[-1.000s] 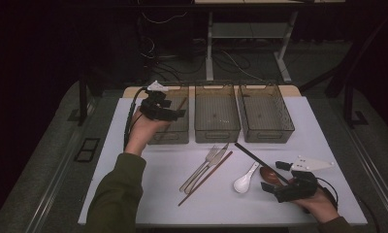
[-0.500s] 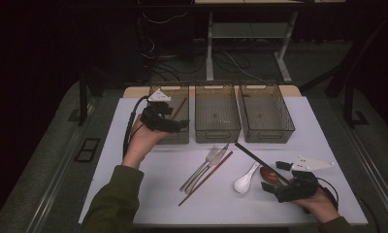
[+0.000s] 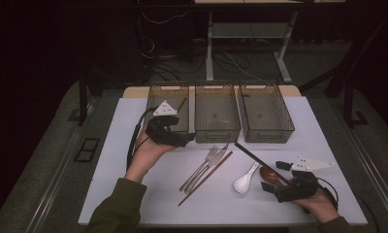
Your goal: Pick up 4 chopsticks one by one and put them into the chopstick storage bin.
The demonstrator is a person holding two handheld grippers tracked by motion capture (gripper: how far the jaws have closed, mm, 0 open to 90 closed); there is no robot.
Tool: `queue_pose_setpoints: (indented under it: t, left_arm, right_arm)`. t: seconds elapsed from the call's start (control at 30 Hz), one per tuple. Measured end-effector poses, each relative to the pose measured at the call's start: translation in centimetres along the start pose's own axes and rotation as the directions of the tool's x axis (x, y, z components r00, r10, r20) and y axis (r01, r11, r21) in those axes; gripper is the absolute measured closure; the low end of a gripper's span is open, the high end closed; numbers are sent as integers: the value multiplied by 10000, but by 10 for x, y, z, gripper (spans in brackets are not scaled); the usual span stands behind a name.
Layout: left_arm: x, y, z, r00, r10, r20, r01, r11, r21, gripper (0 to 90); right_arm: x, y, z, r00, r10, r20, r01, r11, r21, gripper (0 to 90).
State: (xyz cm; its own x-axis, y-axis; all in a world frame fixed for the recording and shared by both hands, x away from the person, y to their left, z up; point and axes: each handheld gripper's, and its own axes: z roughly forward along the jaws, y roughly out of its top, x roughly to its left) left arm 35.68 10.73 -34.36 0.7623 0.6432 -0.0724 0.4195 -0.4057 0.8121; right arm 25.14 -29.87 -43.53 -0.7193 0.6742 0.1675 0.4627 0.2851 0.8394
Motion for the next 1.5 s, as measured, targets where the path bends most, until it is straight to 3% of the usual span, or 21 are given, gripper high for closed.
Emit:
queue_pose_setpoints:
  t: [0.2, 0.3, 0.73, 0.93, 1.1, 1.3, 1.33, 1.5]
  left_arm:
    - [-11, -8, 3, 9995, 166, 252, -168, 9998, 47, 149]
    - [-18, -13, 6, 9993, 90, 359, -91, 10000, 14, 149]
    - [-43, -35, 15, 9971, 123, 751, -125, 9999, 20, 155]
    - [-52, -48, 18, 9965, 128, 831, -134, 9999, 67, 198]
    - [-58, -59, 18, 9960, 69, 894, -73, 10000, 40, 268]
    - [-63, -68, 20, 9948, -1, 1017, 3, 10000, -15, 416]
    - [-64, -70, 21, 9944, -13, 1058, 16, 10000, -32, 482]
    - [-67, -74, 27, 9928, 27, 1197, -50, 9998, 189, 576]
  right_arm:
    - [1, 0, -1, 9999, 126, -47, -126, 9999, 66, 6]
    - [-1, 0, 0, 10000, -70, 16, 70, 10000, -52, 6]
    - [0, 0, 0, 10000, 0, -3, 0, 10000, -8, 6]
    - [0, 0, 0, 10000, 6, 15, -6, 10000, -20, 6]
    - [0, 0, 0, 10000, -1, 14, 1, 10000, -11, 6]
    - [0, 0, 0, 10000, -27, 12, 27, 10000, -1, 6]
    - [0, 0, 0, 10000, -15, 12, 15, 10000, -4, 6]
    - [0, 0, -1, 10000, -41, 8, 41, 10000, -20, 6]
